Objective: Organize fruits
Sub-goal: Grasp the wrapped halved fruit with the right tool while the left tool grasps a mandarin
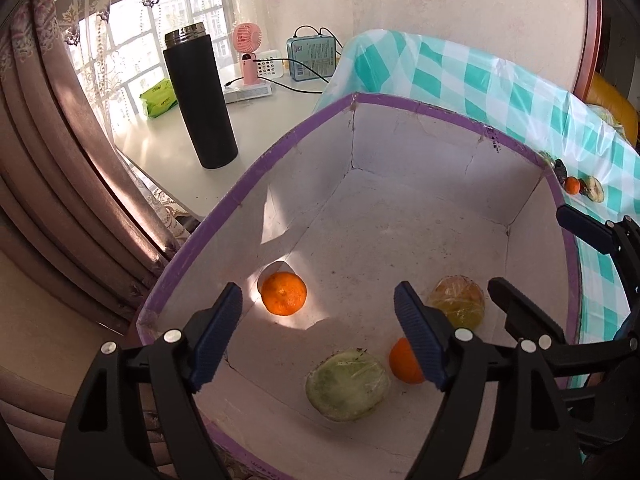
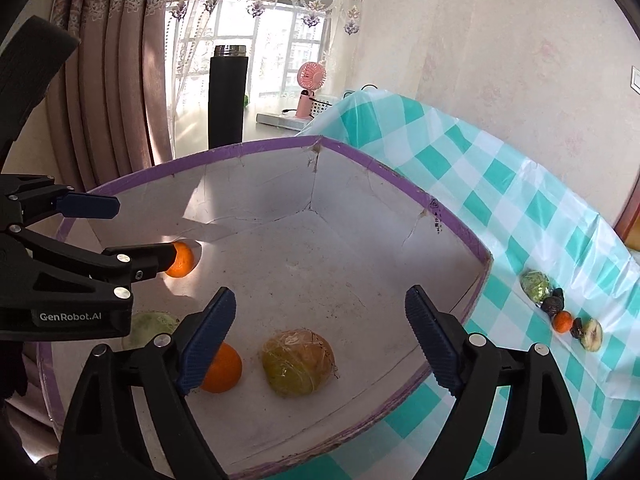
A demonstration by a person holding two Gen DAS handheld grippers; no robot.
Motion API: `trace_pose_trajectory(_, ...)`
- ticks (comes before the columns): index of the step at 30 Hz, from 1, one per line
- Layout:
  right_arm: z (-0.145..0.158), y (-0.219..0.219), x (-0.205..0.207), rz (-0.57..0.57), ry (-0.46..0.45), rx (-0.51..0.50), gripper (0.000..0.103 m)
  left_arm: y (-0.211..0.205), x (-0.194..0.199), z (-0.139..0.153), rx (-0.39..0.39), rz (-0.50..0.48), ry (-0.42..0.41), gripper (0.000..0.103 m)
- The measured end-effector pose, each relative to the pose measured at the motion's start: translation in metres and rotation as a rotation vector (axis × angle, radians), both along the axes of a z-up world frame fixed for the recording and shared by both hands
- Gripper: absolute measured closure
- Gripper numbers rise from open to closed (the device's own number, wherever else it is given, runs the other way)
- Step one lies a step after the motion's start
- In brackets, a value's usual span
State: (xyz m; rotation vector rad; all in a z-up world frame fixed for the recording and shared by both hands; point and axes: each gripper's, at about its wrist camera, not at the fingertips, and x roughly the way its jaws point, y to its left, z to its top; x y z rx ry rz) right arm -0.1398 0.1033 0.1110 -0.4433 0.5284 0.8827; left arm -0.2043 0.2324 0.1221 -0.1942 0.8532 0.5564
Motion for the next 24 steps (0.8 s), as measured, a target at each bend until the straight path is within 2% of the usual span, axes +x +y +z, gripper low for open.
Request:
trace_pose_trajectory(1, 0.005, -0.011, 0.002, -0.019, -0.011, 0.035, 0.017, -0.005, -0.002, 0.009, 0.014, 0.004, -0.044, 0.002)
trace_pose_trajectory(4, 0.017, -0.052, 0.015, -0.089, -0.023, 0.156, 0.017, -0.033, -0.011, 0.038, 0.089, -0.016, -0.217, 0.002)
trace_pose_trajectory(6, 0.019, -0.081, 0.031, -0.148, -0.003, 0.207, 0.017, -0.055, -0.011, 0.05, 0.106, -0.069, -0.306, 0.002)
trace_pose_trajectory(10, 0.003, -0.135, 0.07, -0.303, 0.068, 0.225, 0.017, -0.106, 0.002, 0.059, 0.097, -0.192, -0.401, 0.002)
trace_pose_trajectory(14, -0.022, -0.186, 0.107, -0.455, 0.149, 0.213, 0.017, -0.164, 0.032, 0.046, 0.062, -0.341, -0.41, 0.002)
trace_pose_trajectory(20, -0.062, -0.249, 0.146, -0.671, 0.211, 0.125, 0.017, -0.248, 0.086, 0.001, 0.05, -0.579, -0.335, 0.002)
trace_pose_trajectory(24, -0.08, -0.278, 0.163, -0.762, 0.237, 0.109, 0.017, -0.268, 0.139, -0.036, -0.011, -0.598, -0.259, 0.002)
